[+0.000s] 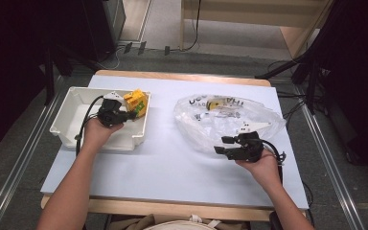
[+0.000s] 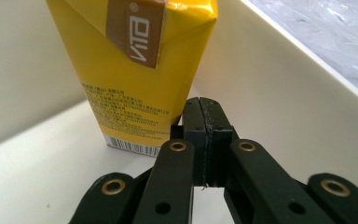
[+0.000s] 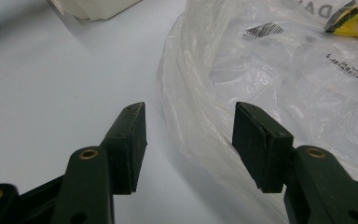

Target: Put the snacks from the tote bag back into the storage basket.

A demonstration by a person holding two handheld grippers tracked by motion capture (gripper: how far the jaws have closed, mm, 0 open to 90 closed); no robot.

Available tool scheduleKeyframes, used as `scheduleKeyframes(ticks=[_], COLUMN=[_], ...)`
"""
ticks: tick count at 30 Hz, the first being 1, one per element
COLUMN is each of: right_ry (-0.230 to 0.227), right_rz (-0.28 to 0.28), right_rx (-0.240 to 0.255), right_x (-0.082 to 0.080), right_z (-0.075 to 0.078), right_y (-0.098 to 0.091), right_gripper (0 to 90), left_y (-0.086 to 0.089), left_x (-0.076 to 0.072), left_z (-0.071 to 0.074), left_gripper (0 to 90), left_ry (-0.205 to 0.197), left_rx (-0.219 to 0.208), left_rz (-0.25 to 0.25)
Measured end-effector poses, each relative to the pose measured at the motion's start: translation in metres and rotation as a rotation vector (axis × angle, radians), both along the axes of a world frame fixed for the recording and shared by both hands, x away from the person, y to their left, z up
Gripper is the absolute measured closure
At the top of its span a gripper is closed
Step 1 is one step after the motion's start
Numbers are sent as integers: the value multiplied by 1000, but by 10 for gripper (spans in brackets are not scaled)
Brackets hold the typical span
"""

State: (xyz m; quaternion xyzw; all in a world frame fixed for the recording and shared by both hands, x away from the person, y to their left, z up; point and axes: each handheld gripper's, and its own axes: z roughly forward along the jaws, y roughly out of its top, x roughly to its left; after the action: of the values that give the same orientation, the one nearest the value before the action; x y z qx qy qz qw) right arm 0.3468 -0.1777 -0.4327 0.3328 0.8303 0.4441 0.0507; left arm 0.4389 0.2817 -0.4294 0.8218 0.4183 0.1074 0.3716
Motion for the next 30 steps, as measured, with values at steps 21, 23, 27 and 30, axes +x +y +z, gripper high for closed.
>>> scheduleKeyframes(ticks=[21, 23, 27, 30], right_ry=[2, 7, 8, 4], right_rz=[-5, -8, -10, -7], right_rx=[8, 9, 10, 8], right_x=[1, 0, 0, 1], right_z=[0, 0, 0, 0], right_y=[-1, -1, -1, -1], right_gripper=[463, 463, 463, 463], left_y=[12, 14, 16, 19], left_x=[5, 6, 7, 9], left_z=[-5, -6, -7, -8], left_gripper=[900, 900, 900, 900], left_ry=[7, 10, 14, 22], left_rx=[-14, -17, -23, -21], left_rz=[65, 79, 94, 115])
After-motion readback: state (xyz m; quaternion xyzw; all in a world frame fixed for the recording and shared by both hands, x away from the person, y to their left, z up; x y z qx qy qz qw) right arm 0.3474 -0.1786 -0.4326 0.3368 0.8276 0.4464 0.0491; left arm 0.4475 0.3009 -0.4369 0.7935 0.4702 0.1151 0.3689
